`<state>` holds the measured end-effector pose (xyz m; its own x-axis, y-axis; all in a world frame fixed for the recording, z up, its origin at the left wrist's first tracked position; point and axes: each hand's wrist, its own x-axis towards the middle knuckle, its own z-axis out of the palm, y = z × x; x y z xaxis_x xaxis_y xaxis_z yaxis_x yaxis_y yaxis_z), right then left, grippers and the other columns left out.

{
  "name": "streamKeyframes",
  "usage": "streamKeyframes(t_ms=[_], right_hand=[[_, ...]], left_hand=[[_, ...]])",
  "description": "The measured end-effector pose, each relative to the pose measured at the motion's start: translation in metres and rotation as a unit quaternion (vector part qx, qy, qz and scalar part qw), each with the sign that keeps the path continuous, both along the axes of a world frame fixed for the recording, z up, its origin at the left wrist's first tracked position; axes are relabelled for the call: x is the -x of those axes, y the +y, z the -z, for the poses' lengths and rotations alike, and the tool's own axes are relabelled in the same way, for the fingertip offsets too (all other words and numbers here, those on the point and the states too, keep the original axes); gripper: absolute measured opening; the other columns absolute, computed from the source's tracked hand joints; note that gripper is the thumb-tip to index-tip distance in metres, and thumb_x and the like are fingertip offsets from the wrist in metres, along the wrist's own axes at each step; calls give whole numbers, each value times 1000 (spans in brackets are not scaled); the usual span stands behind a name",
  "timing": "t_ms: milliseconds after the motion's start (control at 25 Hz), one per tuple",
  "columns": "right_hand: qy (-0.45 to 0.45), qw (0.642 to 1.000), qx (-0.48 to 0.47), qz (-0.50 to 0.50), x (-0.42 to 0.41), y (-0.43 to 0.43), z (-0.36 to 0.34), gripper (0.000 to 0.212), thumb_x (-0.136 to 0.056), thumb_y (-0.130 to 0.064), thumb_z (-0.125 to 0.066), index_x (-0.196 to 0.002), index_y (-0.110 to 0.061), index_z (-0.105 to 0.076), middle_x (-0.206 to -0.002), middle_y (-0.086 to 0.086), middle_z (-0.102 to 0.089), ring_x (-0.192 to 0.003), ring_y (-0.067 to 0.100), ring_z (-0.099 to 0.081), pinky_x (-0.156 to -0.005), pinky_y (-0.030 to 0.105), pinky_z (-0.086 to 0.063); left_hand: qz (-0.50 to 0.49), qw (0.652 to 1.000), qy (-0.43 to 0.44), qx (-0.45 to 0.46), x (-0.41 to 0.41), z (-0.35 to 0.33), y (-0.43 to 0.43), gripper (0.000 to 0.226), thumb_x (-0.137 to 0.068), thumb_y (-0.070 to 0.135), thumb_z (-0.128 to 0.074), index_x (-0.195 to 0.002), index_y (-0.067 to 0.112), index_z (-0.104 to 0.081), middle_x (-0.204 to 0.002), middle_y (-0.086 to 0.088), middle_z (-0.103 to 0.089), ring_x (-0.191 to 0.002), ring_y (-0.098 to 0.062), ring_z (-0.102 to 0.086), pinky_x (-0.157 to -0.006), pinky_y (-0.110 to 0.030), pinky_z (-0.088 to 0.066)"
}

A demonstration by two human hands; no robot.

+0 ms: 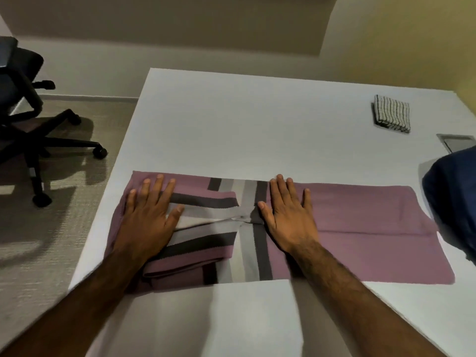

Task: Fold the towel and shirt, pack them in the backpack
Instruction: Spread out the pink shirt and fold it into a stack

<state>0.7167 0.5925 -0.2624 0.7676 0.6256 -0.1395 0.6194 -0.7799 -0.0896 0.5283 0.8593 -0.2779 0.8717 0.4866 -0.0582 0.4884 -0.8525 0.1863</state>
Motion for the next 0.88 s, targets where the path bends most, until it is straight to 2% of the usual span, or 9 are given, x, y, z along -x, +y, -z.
streamKeyframes(t_ms=[40,160,240,320,480,640,760,800,880], right_hand=[[-1,1000,-2,11,-10,-20,0,77,-99,-67,6,-161,-22,10,-167,-3,19,-154,15,20,-124,53,9],[-14,999,2,42,-45,-92,2,78,-100,-68,3,-162,-21,6,-169,-4,14,-155,16,16,-124,53,9],[-24,998,9,63,-72,-143,4,79,-100,-68,2,-162,-19,4,-170,-2,11,-156,16,14,-124,54,9],[-28,996,13,83,-95,-189,5,80,-100,-67,2,-162,-18,2,-170,-1,7,-156,17,11,-124,53,8],[-45,992,-7,120,-123,-261,2,77,-102,-62,-4,-163,-14,-2,-171,4,3,-157,20,7,-126,47,5],[-40,988,-71,128,-134,-297,-3,73,-106,-51,-28,-162,-7,-9,-170,10,-3,-157,23,-1,-125,38,-11],[-27,992,-75,101,-132,-305,1,66,-106,-37,-36,-158,1,-22,-167,22,-12,-156,34,-10,-126,41,-14],[-41,992,-66,95,-129,-305,2,63,-106,-35,-37,-155,4,-29,-164,27,-20,-153,38,-18,-125,44,-22],[-41,982,-117,145,-120,-303,-2,60,-103,-34,-49,-148,6,-39,-151,28,-43,-139,40,-44,-112,45,-43]], left_hand=[[-2,1000,6,-6,2,3,4,77,-96,69,1,-163,32,-2,-172,0,5,-158,-23,6,-126,-49,3],[2,995,59,-85,6,5,8,86,-93,71,8,-162,30,-22,-172,-7,0,-157,-37,0,-123,-58,1],[-34,997,38,-62,-16,-10,-21,84,-93,74,2,-163,30,-15,-171,-9,5,-156,-40,2,-122,-65,-3],[-12,999,-34,-37,-59,-29,-98,74,-101,66,-8,-163,26,-5,-171,-8,6,-157,-36,3,-123,-63,-3],[156,984,-85,-33,-161,-32,-289,74,-103,60,-6,-163,18,-16,-172,-9,1,-158,-32,-1,-125,-58,-6],[209,976,-39,-33,-240,-7,-399,68,-108,54,-10,-163,14,-18,-170,-14,-7,-157,-36,-9,-122,-61,-13],[189,982,-5,-23,-256,0,-430,69,-105,55,-8,-163,19,-15,-171,-10,-7,-157,-34,-8,-123,-60,-11],[177,984,3,-20,-257,1,-432,69,-104,56,-7,-164,22,-11,-171,-9,-3,-158,-32,-3,-124,-59,-8],[167,986,5,-9,-256,2,-432,68,-103,58,-4,-164,26,-3,-172,-4,7,-158,-28,7,-125,-57,-2]])
